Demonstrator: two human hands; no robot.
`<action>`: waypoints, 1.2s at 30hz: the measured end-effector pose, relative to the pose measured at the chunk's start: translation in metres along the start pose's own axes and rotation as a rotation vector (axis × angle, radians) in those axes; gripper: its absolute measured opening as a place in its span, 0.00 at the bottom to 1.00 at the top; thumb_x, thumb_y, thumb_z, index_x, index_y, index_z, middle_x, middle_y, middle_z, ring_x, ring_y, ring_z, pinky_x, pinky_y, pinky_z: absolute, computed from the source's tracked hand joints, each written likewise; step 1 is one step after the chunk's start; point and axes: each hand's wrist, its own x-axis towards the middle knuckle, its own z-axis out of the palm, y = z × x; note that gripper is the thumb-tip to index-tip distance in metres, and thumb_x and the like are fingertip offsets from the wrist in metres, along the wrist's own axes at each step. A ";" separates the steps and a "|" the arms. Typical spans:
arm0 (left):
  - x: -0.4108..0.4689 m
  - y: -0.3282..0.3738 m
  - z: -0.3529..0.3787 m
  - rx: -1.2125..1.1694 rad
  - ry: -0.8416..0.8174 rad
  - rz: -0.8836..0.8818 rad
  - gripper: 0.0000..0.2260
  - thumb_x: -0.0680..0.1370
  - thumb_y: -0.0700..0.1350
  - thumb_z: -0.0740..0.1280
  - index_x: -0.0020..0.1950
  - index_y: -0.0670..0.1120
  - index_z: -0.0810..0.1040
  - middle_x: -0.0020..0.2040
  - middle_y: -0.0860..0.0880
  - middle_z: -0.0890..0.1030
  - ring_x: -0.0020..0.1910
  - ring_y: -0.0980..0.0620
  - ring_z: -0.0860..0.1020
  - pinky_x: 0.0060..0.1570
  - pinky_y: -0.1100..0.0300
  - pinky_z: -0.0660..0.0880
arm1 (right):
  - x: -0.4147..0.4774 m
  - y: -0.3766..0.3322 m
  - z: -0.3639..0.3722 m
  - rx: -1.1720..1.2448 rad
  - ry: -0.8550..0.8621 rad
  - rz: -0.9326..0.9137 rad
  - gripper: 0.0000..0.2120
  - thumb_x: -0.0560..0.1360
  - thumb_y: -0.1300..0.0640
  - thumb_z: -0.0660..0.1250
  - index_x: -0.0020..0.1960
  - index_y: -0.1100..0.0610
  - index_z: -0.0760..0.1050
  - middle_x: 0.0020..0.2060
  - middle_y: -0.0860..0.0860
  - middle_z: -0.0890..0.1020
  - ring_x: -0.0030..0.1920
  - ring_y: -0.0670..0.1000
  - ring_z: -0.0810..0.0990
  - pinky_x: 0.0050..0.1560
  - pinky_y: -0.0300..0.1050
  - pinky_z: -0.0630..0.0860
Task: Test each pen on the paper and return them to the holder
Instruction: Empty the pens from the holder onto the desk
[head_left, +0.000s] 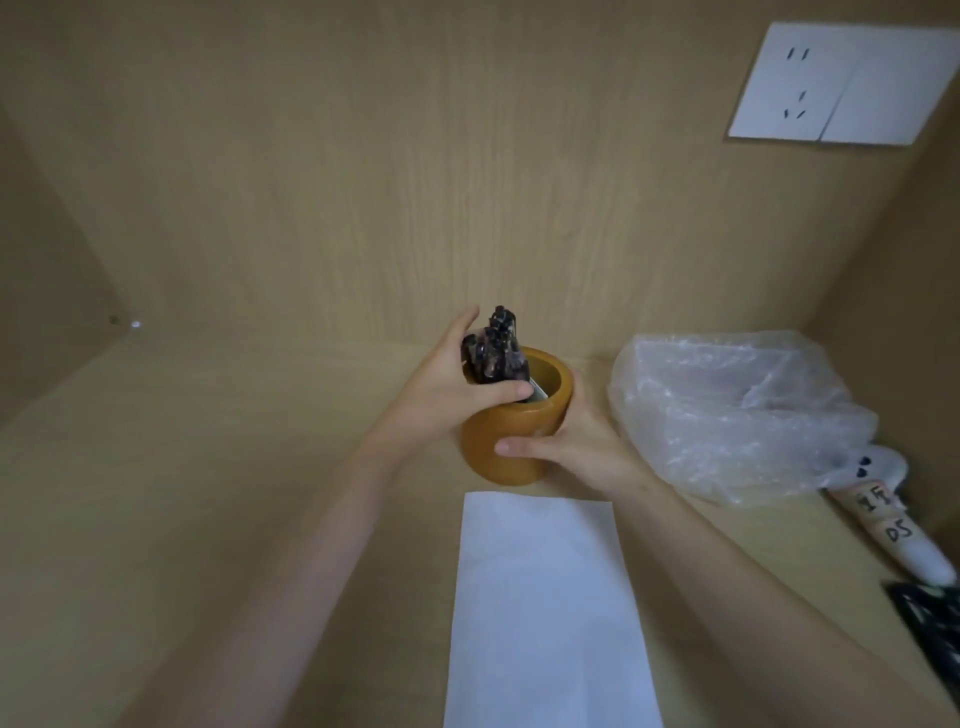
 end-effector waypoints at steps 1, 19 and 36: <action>0.000 0.000 0.001 0.001 0.012 0.004 0.49 0.63 0.48 0.79 0.76 0.52 0.51 0.70 0.50 0.68 0.66 0.56 0.69 0.69 0.54 0.64 | -0.001 -0.001 0.002 0.008 0.019 -0.008 0.49 0.59 0.58 0.83 0.71 0.51 0.58 0.63 0.46 0.74 0.61 0.43 0.75 0.52 0.37 0.76; -0.056 -0.066 0.010 -0.289 -0.026 0.039 0.50 0.64 0.31 0.76 0.74 0.58 0.52 0.61 0.59 0.68 0.55 0.69 0.74 0.49 0.70 0.74 | -0.028 -0.016 -0.008 -0.989 0.040 -0.437 0.50 0.58 0.51 0.80 0.74 0.53 0.59 0.65 0.53 0.68 0.65 0.54 0.66 0.65 0.45 0.60; -0.073 -0.108 -0.025 0.516 -0.030 0.204 0.34 0.65 0.64 0.67 0.69 0.55 0.67 0.59 0.58 0.71 0.58 0.59 0.71 0.63 0.60 0.68 | -0.023 -0.001 -0.019 -1.246 0.017 -0.542 0.47 0.59 0.60 0.78 0.73 0.52 0.59 0.66 0.54 0.69 0.68 0.56 0.66 0.75 0.54 0.52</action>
